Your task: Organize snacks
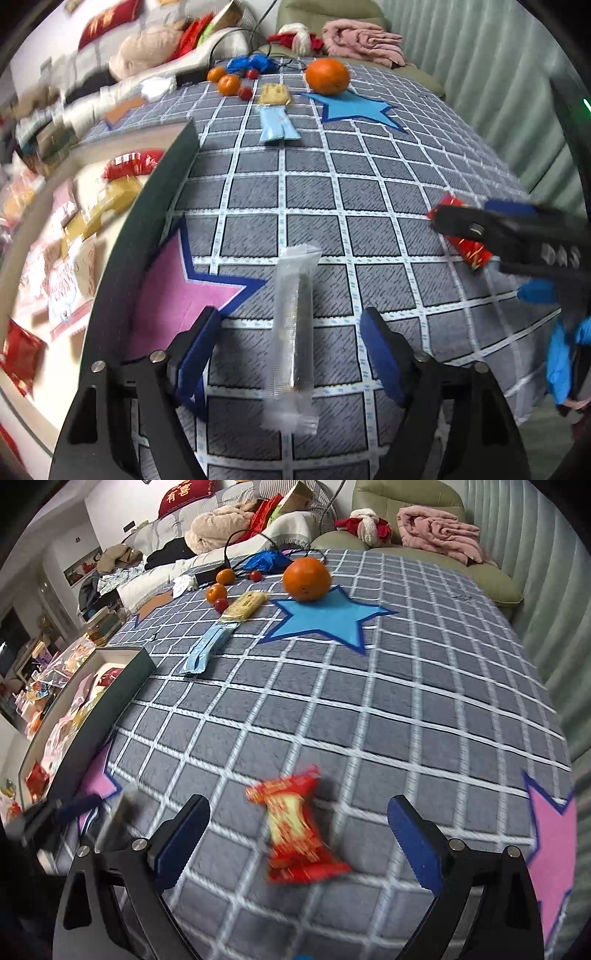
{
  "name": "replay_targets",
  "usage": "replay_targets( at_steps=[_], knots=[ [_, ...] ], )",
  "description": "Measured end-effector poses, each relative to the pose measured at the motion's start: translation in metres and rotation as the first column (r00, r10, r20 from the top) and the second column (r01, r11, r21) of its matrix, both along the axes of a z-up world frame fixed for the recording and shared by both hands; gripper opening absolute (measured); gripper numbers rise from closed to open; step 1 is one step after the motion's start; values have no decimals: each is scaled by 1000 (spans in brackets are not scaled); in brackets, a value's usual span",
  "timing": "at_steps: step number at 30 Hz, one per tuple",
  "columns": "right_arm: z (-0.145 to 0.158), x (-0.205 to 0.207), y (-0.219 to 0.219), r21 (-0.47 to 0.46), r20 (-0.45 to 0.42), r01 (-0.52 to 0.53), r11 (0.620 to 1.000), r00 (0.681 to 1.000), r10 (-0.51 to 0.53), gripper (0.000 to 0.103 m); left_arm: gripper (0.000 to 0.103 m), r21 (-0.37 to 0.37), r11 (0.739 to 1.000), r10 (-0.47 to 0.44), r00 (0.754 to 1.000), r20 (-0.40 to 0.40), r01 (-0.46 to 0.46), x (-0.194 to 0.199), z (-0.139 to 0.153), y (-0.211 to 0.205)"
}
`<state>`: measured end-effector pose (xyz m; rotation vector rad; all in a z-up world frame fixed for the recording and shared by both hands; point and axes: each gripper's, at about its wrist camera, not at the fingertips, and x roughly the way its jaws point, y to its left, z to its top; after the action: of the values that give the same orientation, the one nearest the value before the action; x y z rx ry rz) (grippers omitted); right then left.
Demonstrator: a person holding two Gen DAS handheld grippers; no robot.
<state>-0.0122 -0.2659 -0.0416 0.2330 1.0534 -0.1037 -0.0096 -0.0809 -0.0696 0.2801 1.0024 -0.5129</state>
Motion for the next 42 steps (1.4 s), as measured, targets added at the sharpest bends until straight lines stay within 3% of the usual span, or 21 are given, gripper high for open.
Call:
replay_targets(
  at_steps=[3,5,6,18,42],
  knots=[
    [-17,8,7,0,-44,0,1000,999,0,103,92,-13,1000,-3,1000,12,4,-7,-3,-1],
    [-21,11,17,-83,-51,-26,996,998,21,103,102,-10,1000,-6,1000,16,6,-9,-5,-1],
    [-22,11,24,-126,-50,-47,991,998,40,103,102,-15,1000,-1,1000,20,1,-9,-7,-1],
    [-23,-1,26,-131,18,-52,990,998,55,103,102,-20,1000,5,999,41,-4,-13,-7,0],
    [-23,-1,26,-131,22,-52,990,998,56,103,102,-22,1000,7,999,43,-6,-14,-6,1]
  ],
)
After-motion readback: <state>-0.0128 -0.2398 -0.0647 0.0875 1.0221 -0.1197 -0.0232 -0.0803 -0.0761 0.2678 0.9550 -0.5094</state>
